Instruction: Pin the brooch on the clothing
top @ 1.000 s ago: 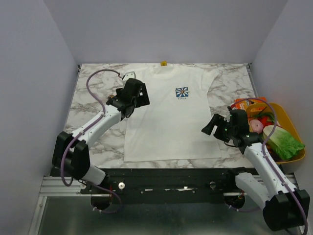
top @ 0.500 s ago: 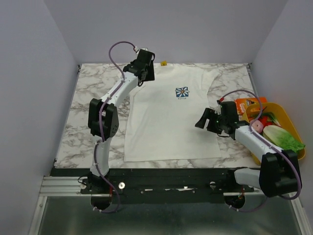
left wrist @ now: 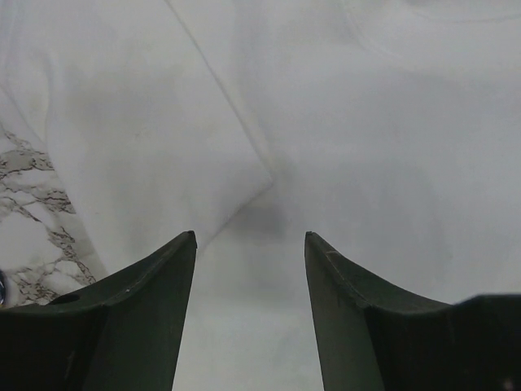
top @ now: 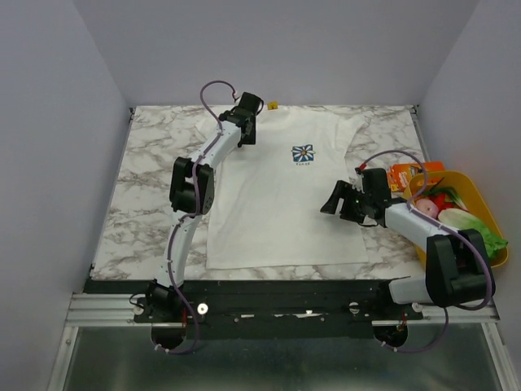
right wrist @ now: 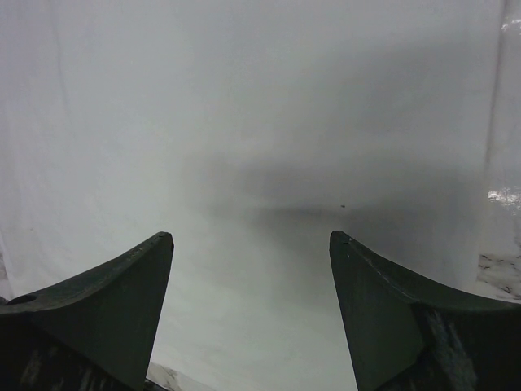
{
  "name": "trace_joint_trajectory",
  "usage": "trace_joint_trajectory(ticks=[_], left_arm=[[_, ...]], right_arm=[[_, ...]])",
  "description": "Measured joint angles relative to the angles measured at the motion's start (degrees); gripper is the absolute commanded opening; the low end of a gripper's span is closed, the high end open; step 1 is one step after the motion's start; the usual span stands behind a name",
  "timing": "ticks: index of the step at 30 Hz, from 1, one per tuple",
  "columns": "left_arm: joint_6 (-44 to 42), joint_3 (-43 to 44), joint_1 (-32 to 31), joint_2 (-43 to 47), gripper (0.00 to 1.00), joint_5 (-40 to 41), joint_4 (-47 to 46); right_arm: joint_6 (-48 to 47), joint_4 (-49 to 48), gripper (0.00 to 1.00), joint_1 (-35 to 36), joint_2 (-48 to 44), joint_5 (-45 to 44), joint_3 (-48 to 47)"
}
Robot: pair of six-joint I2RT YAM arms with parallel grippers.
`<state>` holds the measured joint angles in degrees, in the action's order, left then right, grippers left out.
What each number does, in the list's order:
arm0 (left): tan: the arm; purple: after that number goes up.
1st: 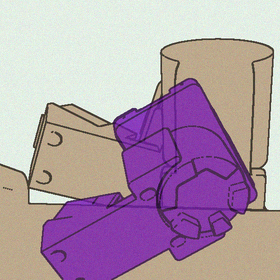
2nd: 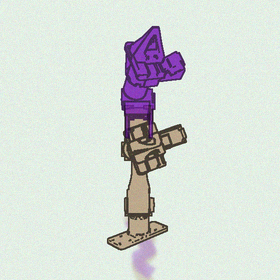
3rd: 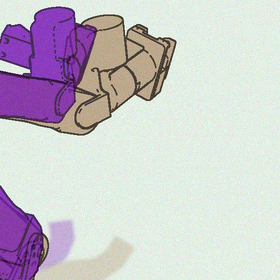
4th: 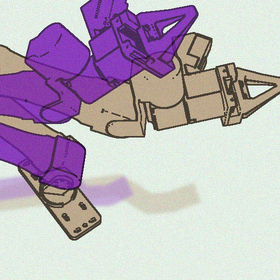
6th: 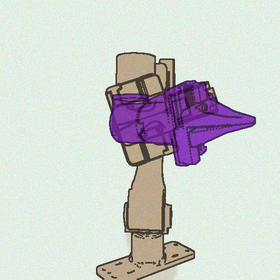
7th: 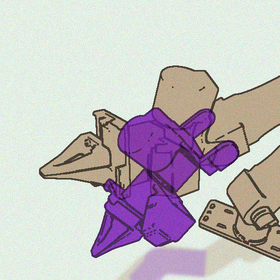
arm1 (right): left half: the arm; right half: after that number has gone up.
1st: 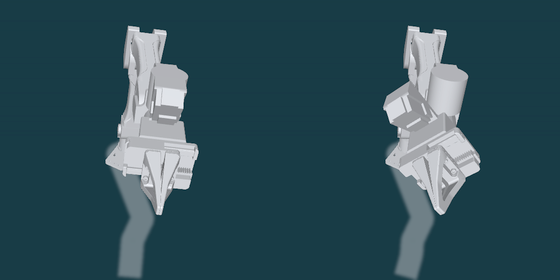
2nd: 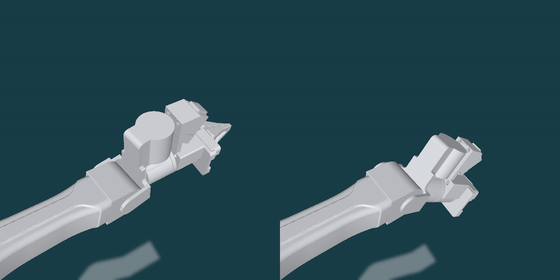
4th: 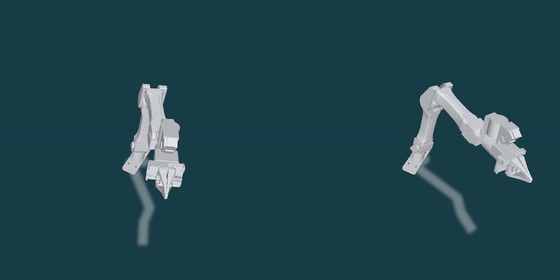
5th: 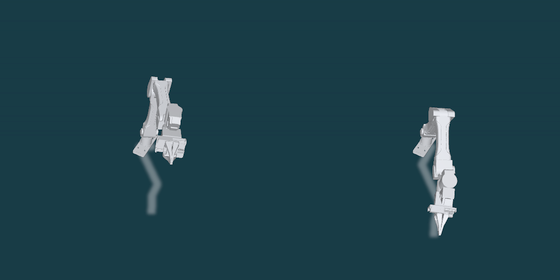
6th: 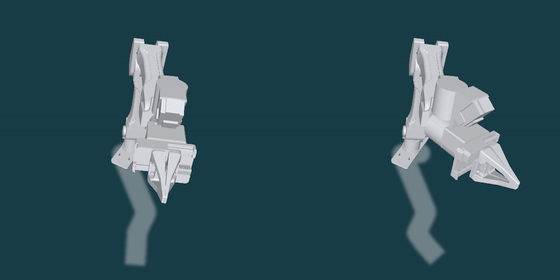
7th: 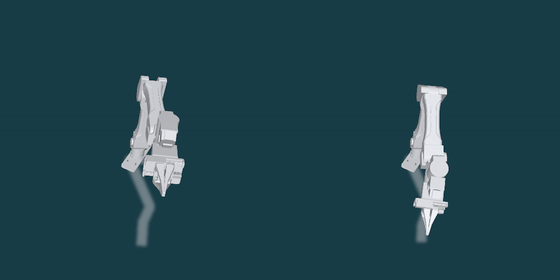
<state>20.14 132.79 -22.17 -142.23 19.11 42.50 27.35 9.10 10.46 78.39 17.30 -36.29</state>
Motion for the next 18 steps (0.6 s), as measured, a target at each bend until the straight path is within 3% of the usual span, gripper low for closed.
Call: trace_joint_trajectory(ticks=[18], left_arm=[[-2.0, 4.4, 1.2, -5.6, 0.52, 1.5, -3.7]], right_arm=[[0.2, -2.0, 0.86, 0.5, 0.7, 0.5, 0.0]])
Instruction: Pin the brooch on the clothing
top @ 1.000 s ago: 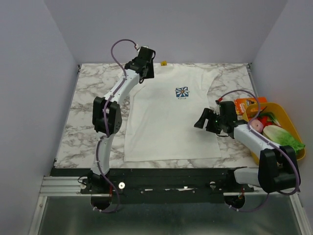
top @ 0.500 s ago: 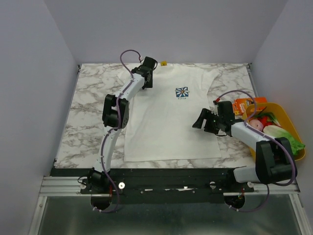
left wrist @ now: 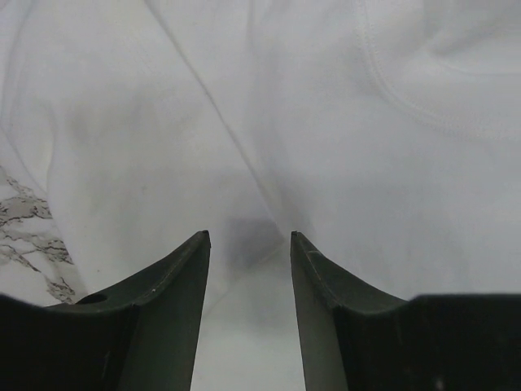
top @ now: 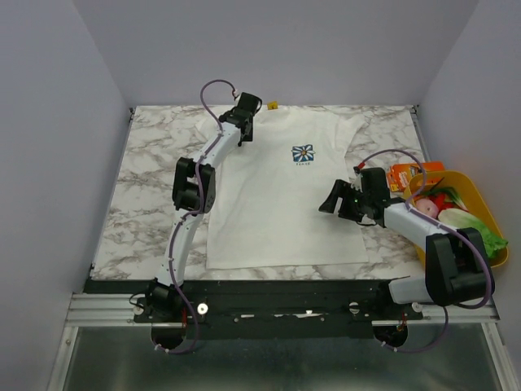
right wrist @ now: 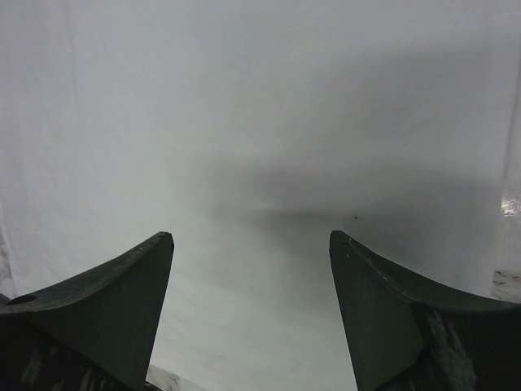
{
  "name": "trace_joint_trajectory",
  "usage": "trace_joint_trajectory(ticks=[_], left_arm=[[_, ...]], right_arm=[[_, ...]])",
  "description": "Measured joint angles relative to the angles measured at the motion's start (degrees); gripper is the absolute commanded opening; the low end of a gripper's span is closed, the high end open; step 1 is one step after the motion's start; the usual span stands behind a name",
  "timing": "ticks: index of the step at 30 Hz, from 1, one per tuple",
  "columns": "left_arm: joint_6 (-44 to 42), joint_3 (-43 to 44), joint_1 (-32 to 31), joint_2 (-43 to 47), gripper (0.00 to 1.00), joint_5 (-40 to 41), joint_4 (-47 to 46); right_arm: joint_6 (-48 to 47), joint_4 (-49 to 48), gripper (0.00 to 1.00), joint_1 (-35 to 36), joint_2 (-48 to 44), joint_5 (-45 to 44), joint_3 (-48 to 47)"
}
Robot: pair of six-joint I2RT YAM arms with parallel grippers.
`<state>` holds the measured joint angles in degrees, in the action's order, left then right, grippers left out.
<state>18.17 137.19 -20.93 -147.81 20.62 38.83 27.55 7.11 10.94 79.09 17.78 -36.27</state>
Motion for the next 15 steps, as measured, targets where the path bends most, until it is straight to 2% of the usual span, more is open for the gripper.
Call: trace_joint_trajectory(ticks=[2, 6, 15], left_arm=[[-0.2, 0.3, 0.1, -0.7, 0.51, 0.0, -0.4], [0.0, 0.2, 0.7, -2.3, 0.38, -0.6, -1.0], [0.3, -2.8, 1.4, -1.2, 0.35, -0.2, -4.3]], right_arm=[[0.0, 0.0, 0.85, 0.0, 0.0, 0.0, 0.0], [0.0, -0.1, 0.86, 0.0, 0.0, 0.0, 0.0], [0.0, -0.2, 0.85, 0.0, 0.0, 0.0, 0.0]])
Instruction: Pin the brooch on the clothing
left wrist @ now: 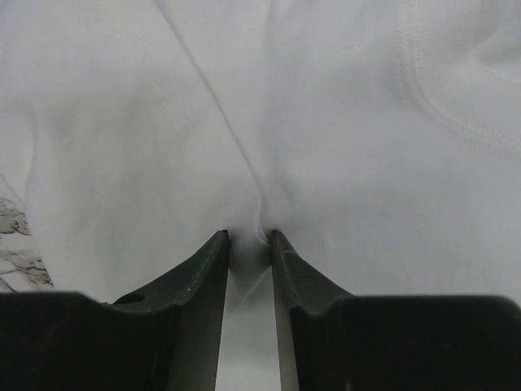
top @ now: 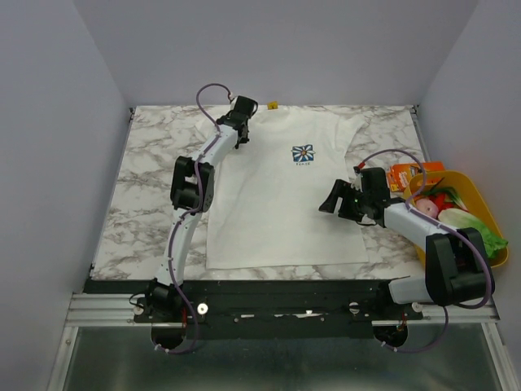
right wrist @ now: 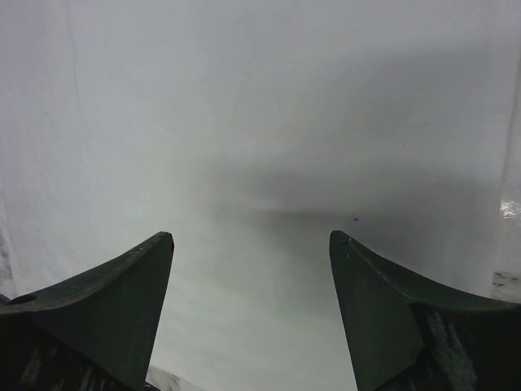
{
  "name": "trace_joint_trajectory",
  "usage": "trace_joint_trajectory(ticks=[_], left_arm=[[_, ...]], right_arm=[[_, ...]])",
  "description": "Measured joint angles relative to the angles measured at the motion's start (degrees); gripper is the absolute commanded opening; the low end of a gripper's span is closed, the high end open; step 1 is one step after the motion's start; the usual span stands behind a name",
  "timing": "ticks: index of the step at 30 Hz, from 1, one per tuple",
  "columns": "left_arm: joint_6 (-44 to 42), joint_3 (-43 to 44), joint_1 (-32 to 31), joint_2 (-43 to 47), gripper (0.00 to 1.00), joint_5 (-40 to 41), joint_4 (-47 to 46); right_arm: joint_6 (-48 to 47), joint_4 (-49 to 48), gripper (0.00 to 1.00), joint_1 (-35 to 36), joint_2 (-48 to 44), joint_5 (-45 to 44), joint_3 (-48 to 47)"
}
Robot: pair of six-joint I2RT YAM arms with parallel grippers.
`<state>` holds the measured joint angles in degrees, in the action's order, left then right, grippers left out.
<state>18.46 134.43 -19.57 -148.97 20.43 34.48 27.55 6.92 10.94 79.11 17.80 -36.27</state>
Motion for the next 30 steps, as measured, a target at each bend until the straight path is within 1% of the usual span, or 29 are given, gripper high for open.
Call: trace_joint_trajectory(ticks=[1, 3, 6, 10, 11, 12, 15, 20, 23, 25, 26, 27, 29, 30], left_arm=[[0.0, -0.5, 0.0, 0.3, 0.32, 0.1, -0.3], [0.0, -1.4, 0.0, 0.9, 0.22, 0.4, -0.5], [0.0, -3.2, 0.1, 2.3, 0.13, 0.7, -0.9], [-0.2, -5.8, 0.6, 5.1, 0.11, 1.0, -1.5], [-0.2, -6.5, 0.8, 6.0, 0.10, 1.1, -1.6], [-0.2, -6.8, 1.0, 6.6, 0.06, 1.2, -1.6], [0.3, -9.2, 2.1, 9.2, 0.06, 1.2, -2.7], [2.0, -21.2, 5.9, 16.9, 0.06, 1.2, -7.0], [3.5, -28.8, 9.2, 21.4, 0.07, 1.2, -9.6], [4.9, -34.6, 12.0, 24.6, 0.12, 1.2, -11.6], [5.4, -36.9, 12.9, 25.9, 0.16, 1.2, -12.7], [6.1, -39.6, 14.4, 27.4, 0.23, 1.2, -13.6], [7.4, -42.8, 16.4, 29.1, 0.33, 1.2, -15.0], [7.8, -44.2, 17.2, 29.8, 0.40, 1.2, -15.6]], right_arm=[[0.0, 0.0, 0.85, 0.0, 0.0, 0.0, 0.0], [0.0, 0.0, 0.85, 0.0, 0.0, 0.0, 0.0], [0.0, 0.0, 0.85, 0.0, 0.0, 0.0, 0.0], [0.0, 0.0, 0.85, 0.0, 0.0, 0.0, 0.0], [0.0, 0.0, 0.85, 0.0, 0.0, 0.0, 0.0], [0.0, 0.0, 0.85, 0.0, 0.0, 0.0, 0.0], [0.0, 0.0, 0.85, 0.0, 0.0, 0.0, 0.0], [0.0, 0.0, 0.85, 0.0, 0.0, 0.3, 0.0], [0.0, 0.0, 0.85, 0.1, 0.0, 0.5, 0.0], [0.0, 0.0, 0.85, 0.3, 0.1, 0.7, 0.0], [-0.1, 0.0, 0.85, 0.3, 0.1, 0.8, 0.0], [-0.1, 0.0, 0.85, 0.4, 0.2, 0.9, 0.0], [-0.2, 0.0, 0.85, 0.6, 0.2, 1.0, 0.0], [-0.2, 0.0, 0.85, 0.7, 0.3, 1.0, 0.0]])
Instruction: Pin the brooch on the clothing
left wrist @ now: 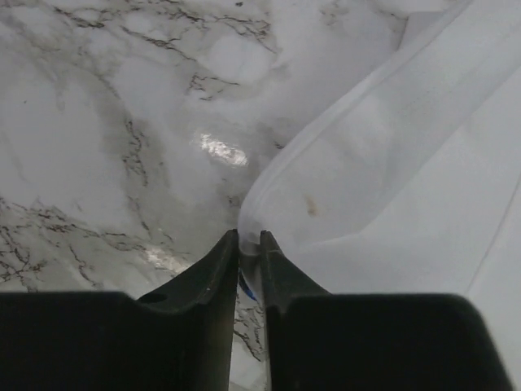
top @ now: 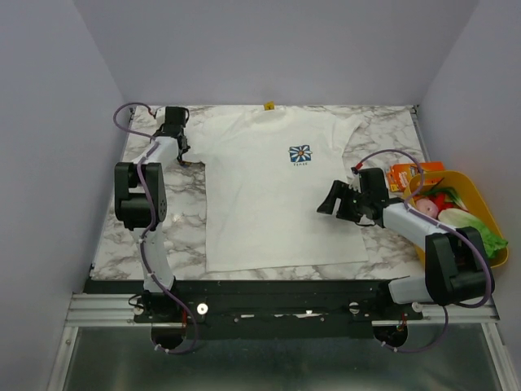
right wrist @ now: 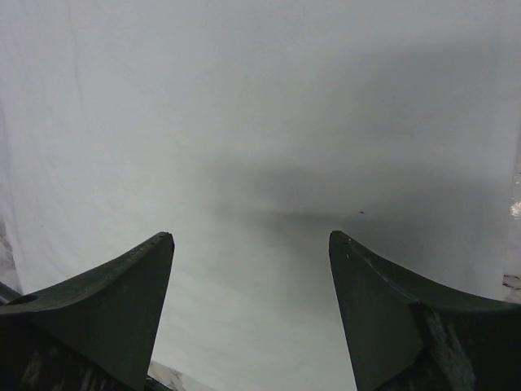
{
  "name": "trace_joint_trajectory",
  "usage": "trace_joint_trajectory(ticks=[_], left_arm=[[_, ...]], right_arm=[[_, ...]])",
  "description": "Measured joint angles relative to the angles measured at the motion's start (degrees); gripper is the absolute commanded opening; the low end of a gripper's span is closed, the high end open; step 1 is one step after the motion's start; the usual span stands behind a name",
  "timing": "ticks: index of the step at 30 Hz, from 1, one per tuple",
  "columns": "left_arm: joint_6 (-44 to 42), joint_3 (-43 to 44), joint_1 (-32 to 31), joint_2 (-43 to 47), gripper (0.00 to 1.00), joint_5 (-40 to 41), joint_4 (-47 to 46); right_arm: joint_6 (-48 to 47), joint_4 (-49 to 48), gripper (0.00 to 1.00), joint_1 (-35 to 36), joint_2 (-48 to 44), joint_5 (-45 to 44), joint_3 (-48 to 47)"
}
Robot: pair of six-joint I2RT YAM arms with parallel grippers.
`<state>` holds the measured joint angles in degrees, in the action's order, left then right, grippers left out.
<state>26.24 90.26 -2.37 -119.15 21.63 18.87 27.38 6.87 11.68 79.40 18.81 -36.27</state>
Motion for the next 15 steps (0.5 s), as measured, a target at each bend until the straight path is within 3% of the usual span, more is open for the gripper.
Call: trace_joint_trajectory(ticks=[2, 6, 9, 15], left_arm=[[0.8, -2.3, 1.2, 1.2, 0.46, 0.0, -1.3], [1.6, -3.8, 2.3, 2.1, 0.73, -0.1, -3.1], [2.2, -4.3, 2.8, 2.3, 0.79, -0.3, -4.0], [3.1, -14.3, 3.6, 9.4, 0.75, -2.0, -7.6]], right_arm=[[0.0, 0.0, 0.85, 0.2, 0.0, 0.1, 0.0], [0.0, 0.0, 0.85, 0.7, 0.1, 0.2, 0.0], [0.0, 0.0, 0.85, 1.0, 0.1, 0.2, 0.0], [0.0, 0.0, 0.85, 1.8, -0.2, 0.2, 0.0]])
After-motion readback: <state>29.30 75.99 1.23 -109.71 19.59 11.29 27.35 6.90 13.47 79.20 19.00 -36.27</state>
